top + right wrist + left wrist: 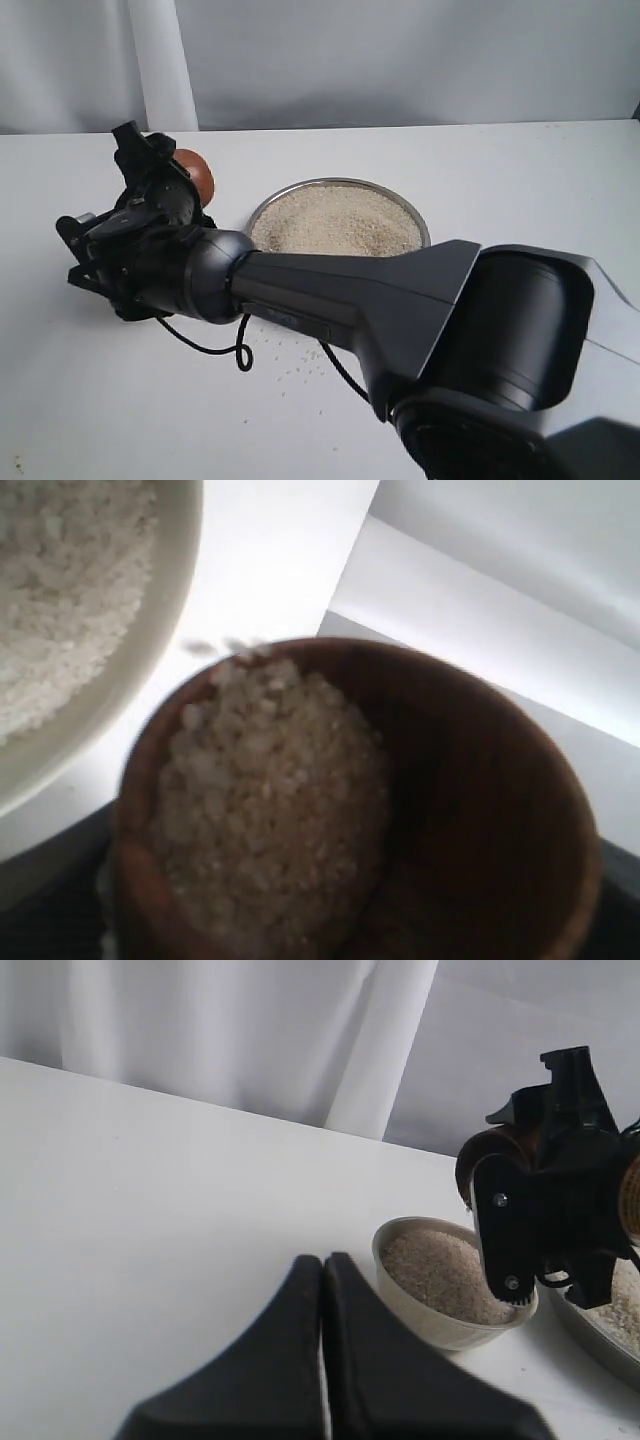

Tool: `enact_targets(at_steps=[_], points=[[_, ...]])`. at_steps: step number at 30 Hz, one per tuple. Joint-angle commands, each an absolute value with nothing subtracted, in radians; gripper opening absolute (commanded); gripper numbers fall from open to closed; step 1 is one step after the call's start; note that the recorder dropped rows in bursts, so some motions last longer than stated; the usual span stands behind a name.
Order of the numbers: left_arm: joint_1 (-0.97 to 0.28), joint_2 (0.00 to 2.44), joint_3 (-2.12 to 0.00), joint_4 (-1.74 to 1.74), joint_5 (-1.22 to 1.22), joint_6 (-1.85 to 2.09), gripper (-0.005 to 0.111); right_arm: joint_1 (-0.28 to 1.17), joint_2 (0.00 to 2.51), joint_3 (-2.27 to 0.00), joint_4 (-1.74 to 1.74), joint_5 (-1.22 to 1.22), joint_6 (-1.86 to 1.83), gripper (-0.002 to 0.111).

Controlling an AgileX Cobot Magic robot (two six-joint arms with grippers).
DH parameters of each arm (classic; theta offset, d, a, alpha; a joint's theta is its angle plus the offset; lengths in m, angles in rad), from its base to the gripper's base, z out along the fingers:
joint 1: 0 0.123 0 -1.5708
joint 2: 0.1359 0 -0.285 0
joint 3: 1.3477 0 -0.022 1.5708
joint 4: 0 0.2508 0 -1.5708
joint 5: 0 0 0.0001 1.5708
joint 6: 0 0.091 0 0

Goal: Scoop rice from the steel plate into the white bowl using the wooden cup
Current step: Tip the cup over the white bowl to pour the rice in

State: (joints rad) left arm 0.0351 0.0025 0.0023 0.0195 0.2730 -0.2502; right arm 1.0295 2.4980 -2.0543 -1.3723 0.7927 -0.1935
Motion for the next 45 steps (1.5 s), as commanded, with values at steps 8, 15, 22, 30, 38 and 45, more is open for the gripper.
enact_targets(at_steps=[8, 15, 22, 30, 38, 45], points=[[0.030, 0.000, 0.000, 0.018, 0.267, -0.254, 0.000, 1.036, 2.502, -2.061, -1.437, 0.843, -0.342, 0.000], [0.030, 0.000, 0.000, 0.018, 0.267, -0.254, 0.000, 1.036, 2.502, -2.061, -1.511, 0.845, -0.366, 0.000], [0.030, 0.000, 0.000, 0.018, 0.267, -0.254, 0.000, 1.036, 2.505, -2.061, -1.521, 0.845, -0.419, 0.000], [0.030, 0.000, 0.000, 0.018, 0.267, -0.254, 0.000, 1.036, 2.505, -2.061, -1.572, 0.837, -0.419, 0.000], [0.030, 0.000, 0.000, 0.018, 0.267, -0.254, 0.000, 1.036, 2.505, -2.061, -1.651, 0.816, -0.419, 0.000], [0.030, 0.000, 0.000, 0.018, 0.267, -0.254, 0.000, 1.036, 2.505, -2.061, -1.696, 0.798, -0.419, 0.000]])
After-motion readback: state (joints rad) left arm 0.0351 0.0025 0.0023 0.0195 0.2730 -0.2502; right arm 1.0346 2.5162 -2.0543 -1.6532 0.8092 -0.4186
